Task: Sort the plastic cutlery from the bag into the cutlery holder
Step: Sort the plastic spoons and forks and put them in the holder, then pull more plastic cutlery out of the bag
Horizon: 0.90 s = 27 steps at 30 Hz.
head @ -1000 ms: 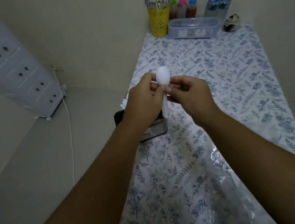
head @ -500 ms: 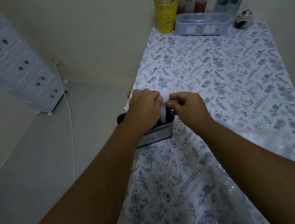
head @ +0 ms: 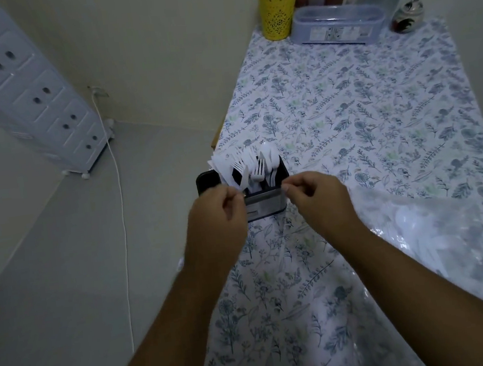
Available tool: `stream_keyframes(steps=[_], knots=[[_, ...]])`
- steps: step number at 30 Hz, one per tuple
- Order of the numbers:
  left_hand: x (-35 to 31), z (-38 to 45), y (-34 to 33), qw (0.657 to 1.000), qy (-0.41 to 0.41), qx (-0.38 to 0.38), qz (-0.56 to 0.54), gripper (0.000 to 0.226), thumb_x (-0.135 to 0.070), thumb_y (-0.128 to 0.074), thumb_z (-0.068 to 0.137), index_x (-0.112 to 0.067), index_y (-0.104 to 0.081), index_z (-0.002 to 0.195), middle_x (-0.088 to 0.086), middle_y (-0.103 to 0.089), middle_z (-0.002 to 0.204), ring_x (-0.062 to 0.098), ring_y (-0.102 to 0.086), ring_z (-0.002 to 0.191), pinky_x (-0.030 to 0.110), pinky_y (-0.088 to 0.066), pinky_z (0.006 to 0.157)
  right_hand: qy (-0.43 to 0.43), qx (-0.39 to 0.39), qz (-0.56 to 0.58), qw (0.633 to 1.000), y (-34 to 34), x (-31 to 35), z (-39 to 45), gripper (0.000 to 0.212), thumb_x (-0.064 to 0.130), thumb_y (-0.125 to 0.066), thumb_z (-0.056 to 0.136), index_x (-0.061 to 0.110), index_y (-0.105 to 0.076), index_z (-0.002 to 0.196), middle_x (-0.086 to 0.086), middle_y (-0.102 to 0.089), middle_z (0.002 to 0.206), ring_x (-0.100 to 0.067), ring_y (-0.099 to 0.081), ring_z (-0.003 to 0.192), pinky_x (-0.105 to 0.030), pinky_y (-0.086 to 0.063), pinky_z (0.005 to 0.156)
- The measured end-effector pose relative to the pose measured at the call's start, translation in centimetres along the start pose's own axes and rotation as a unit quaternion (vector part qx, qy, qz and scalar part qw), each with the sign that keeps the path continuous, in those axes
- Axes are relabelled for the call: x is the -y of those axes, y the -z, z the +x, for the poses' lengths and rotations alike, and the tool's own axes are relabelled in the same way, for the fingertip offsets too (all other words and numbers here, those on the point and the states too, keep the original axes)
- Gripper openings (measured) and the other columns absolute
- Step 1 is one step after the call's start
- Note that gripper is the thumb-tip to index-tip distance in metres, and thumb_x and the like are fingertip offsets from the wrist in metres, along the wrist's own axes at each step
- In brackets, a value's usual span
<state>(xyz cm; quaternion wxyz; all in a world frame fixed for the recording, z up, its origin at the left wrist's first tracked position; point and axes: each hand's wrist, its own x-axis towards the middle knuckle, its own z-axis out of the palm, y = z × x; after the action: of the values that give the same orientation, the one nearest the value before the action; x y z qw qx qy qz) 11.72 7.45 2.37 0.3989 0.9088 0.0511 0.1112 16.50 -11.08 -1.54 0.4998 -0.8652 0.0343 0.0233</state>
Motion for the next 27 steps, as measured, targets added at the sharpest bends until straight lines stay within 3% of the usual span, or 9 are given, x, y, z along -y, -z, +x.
stream_keyframes(steps=[3,6,10,13,16,18,21,24,27], knots=[[1.3,-4.0,-3.4,0.998,0.008,0.065,-0.003,0.013,-0.015,-0.058,0.095,-0.014,-0.066,0.085,-0.002,-0.061,0.076,0.008,-0.053,0.068,0.016,-0.042,0.061,-0.024,0.038,-0.03,0.999,0.0,-2.6,-3.8,0.006,0.031,-0.07,0.094,0.029,-0.076,0.095,0.015,-0.07,0.079,0.007,-0.062,0.069,-0.007,-0.046,0.062],[2.4,-7.6,-7.6,0.987,-0.007,0.162,0.021,0.014,-0.019,-0.055,0.096,-0.015,-0.068,0.099,-0.001,-0.064,0.093,0.011,-0.055,0.089,0.023,-0.045,0.079,-0.058,0.059,-0.062,0.995,0.9,-5.8,-7.5,0.01,0.03,-0.071,0.093,0.026,-0.079,0.097,0.019,-0.07,0.083,0.012,-0.061,0.075,-0.004,-0.045,0.069],[1.8,-11.4,-11.9,0.961,-0.026,0.273,0.045,0.032,-0.027,-0.047,0.096,-0.013,-0.066,0.117,0.005,-0.065,0.112,0.02,-0.056,0.109,0.027,-0.042,0.097,-0.105,0.044,-0.083,0.99,4.1,-9.7,-12.4,0.012,0.026,-0.071,0.093,0.022,-0.08,0.098,0.008,-0.077,0.09,-0.004,-0.068,0.081,-0.017,-0.052,0.078],[-0.1,-14.4,-14.3,0.93,-0.099,0.349,0.064,0.057,-0.042,-0.029,0.091,-0.011,-0.063,0.126,0.007,-0.063,0.123,0.024,-0.055,0.118,0.031,-0.037,0.107,-0.138,0.026,-0.115,0.983,7.0,-12.2,-15.7,0.011,0.027,-0.069,0.093,0.027,-0.08,0.094,0.011,-0.076,0.088,-0.002,-0.067,0.08,-0.016,-0.051,0.076],[-0.7,-17.8,-16.5,0.875,-0.227,0.42,0.078,0.059,-0.04,-0.034,0.089,-0.008,-0.06,0.131,0.011,-0.059,0.133,0.029,-0.053,0.123,0.04,-0.038,0.113,-0.158,0.024,-0.139,0.977,9.5,-14.4,-19.2,0.013,0.031,-0.066,0.093,0.031,-0.079,0.093,0.016,-0.074,0.09,0.001,-0.065,0.083,-0.02,-0.052,0.078],[-0.5,-19.9,-17.6,0.834,-0.308,0.444,0.116,0.059,-0.041,-0.041,0.09,-0.012,-0.052,0.141,0.013,-0.05,0.146,0.032,-0.045,0.134,0.043,-0.031,0.118,-0.158,0.038,-0.18,0.97,10.7,-16.1,-21.7,0.018,0.038,-0.061,0.092,0.034,-0.078,0.095,0.017,-0.072,0.091,-0.003,-0.063,0.088,-0.029,-0.053,0.081],[0.7,-20.5,-18.3,0.79,-0.335,0.472,0.203,0.065,-0.049,-0.037,0.097,-0.025,-0.023,0.156,0.006,-0.012,0.166,0.029,-0.01,0.152,0.049,-0.006,0.122,-0.128,0.032,-0.254,0.958,12.1,-18.6,-25.5,0.027,0.051,-0.059,0.087,0.035,-0.076,0.1,0.014,-0.069,0.096,-0.013,-0.061,0.096,-0.036,-0.052,0.084],[2.4,-18.5,-17.7,0.8,-0.348,0.429,0.233,0.059,-0.047,-0.026,0.1,-0.038,-0.012,0.157,-0.002,-0.001,0.167,0.024,0.003,0.154,0.053,0.006,0.121,-0.075,0.051,-0.271,0.958,12.3,-20.3,-27.8,0.036,0.056,-0.064,0.084,0.033,-0.075,0.11,0.012,-0.064,0.1,-0.016,-0.059,0.096,-0.037,-0.05,0.081],[2.8,-16.6,-17.0,0.826,-0.303,0.4,0.256,0.058,-0.032,-0.039,0.1,-0.038,-0.022,0.155,0.006,-0.004,0.167,0.03,0.0,0.153,0.049,0.009,0.121,-0.028,0.078,-0.279,0.957,11.1,-20.7,-27.8,0.038,0.05,-0.067,0.085,0.03,-0.073,0.118,0.008,-0.062,0.102,-0.02,-0.06,0.095,-0.041,-0.051,0.079]])
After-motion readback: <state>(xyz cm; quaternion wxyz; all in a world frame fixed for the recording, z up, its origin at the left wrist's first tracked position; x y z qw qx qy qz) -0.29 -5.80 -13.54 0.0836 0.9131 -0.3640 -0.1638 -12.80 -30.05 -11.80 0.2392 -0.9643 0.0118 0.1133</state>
